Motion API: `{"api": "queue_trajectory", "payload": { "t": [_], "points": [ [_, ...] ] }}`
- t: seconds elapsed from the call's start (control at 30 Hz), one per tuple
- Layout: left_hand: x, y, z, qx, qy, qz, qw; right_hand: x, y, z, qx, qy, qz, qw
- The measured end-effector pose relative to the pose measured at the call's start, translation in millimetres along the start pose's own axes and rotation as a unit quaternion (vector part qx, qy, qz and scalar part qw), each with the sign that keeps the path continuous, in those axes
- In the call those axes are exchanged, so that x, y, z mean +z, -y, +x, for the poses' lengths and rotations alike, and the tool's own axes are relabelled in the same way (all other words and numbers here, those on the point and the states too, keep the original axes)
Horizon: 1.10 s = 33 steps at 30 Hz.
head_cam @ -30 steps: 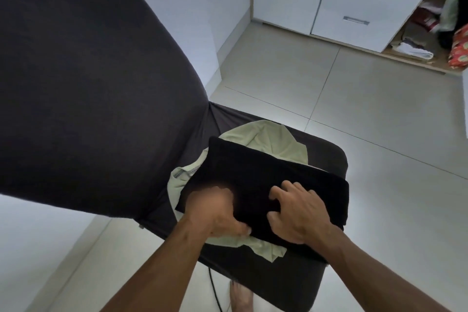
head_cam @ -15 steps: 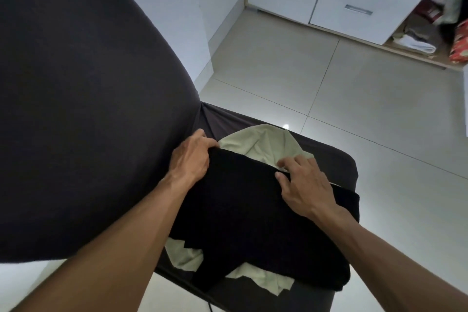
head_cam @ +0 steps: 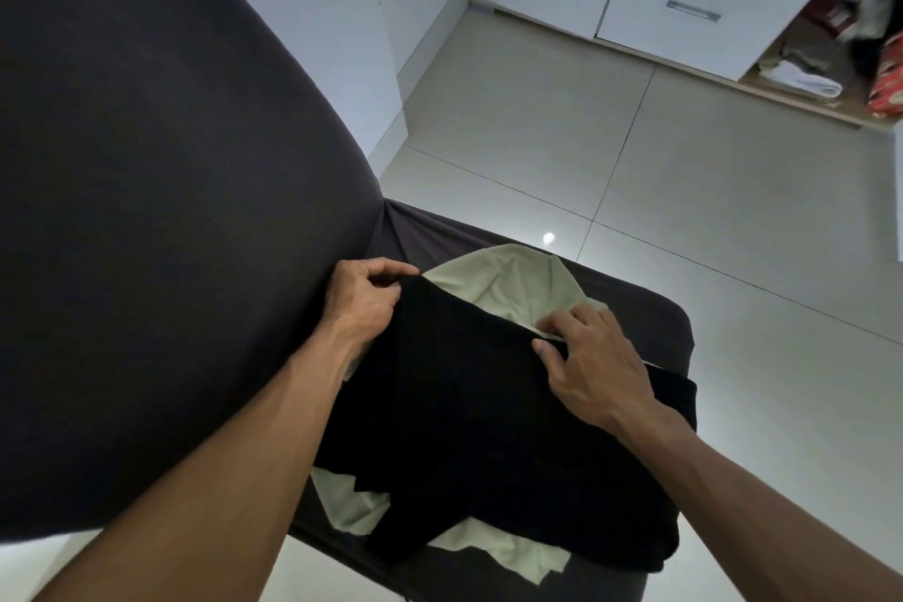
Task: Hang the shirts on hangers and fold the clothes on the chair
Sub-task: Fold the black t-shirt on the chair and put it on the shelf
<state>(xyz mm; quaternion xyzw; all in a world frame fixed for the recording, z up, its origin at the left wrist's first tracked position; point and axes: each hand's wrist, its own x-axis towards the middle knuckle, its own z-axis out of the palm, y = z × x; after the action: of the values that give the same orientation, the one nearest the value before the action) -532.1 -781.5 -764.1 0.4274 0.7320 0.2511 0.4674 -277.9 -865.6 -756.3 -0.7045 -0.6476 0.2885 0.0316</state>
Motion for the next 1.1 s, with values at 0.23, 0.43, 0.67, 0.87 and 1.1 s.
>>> {"api": "queue_trajectory", "payload": {
  "t": [0.23,0.43,0.67,0.87,1.1],
  "points": [
    [3,6,0,-0.035,-0.004,-0.071,0.997,0,1,0,0.006,-0.006,0.007,1.000],
    [-3,12,-12,0.203,-0.002,0.125,0.971,0,2,-1,0.004,-0.002,0.002,1.000],
    [0,-18,-2,0.083,-0.054,0.175,0.980,-1,-4,-1,-0.017,-0.064,0.053,0.996],
    [9,-25,0,0.019,-0.047,0.203,0.978,-7,-21,-9,-0.028,-0.034,0.008,0.999],
    [11,-22,-12,0.006,-0.074,0.204,0.976,-16,-31,0,0.044,-0.006,0.096,0.994]
  ]
}}
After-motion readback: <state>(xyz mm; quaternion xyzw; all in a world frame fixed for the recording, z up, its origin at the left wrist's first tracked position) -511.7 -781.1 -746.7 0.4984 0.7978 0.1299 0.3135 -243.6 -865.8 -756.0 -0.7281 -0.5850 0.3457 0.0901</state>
